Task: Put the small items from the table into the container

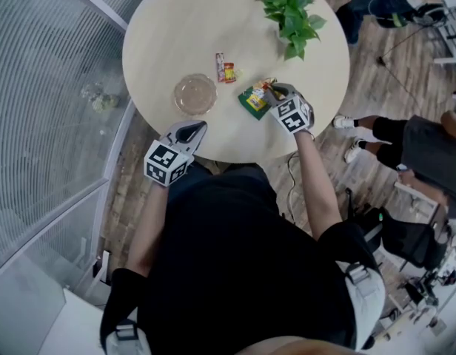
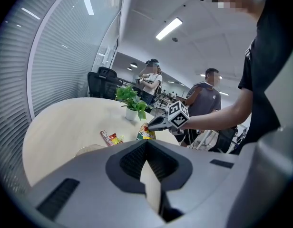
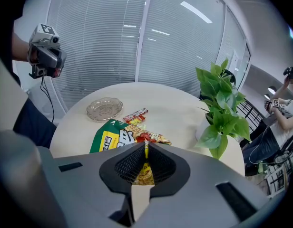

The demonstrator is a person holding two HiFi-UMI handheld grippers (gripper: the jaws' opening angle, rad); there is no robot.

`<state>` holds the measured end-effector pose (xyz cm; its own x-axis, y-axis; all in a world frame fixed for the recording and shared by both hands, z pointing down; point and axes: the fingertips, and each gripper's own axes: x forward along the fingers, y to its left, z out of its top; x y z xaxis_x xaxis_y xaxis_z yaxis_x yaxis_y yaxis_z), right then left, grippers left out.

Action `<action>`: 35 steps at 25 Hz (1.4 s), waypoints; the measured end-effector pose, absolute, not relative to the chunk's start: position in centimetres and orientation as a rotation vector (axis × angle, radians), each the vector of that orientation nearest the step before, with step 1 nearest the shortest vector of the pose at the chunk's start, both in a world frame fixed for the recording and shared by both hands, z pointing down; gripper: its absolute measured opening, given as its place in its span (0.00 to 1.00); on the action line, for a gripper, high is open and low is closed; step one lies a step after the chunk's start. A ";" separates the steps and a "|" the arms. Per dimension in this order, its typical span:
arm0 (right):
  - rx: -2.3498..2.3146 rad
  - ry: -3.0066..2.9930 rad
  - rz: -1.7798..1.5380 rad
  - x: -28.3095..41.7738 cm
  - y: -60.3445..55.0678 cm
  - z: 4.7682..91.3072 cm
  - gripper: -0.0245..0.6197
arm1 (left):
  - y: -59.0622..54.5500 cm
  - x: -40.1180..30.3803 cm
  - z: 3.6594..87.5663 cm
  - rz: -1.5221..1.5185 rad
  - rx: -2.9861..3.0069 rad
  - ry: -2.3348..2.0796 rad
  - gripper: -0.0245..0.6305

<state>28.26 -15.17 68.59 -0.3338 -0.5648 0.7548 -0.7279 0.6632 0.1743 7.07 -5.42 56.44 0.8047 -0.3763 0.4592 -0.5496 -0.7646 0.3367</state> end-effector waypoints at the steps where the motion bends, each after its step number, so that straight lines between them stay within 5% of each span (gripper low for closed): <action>1: 0.994 -2.033 0.245 27.9 -15.1 68.6 0.10 | -5.4 6.8 56.5 0.505 2.526 -0.692 0.04; 22: 0.794 -2.094 0.247 9.6 -17.9 70.4 0.10 | -6.9 -7.3 58.2 0.468 2.399 -0.802 0.04; 35: 0.765 -2.070 0.331 5.5 -18.3 73.0 0.10 | -9.1 -9.9 59.6 0.486 2.378 -0.721 0.04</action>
<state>5.52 -18.33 73.04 -0.4242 -0.3962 0.8143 -0.6301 0.7750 0.0488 -9.93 -9.05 59.59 0.7855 -0.3768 0.4910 -0.5966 -0.6721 0.4386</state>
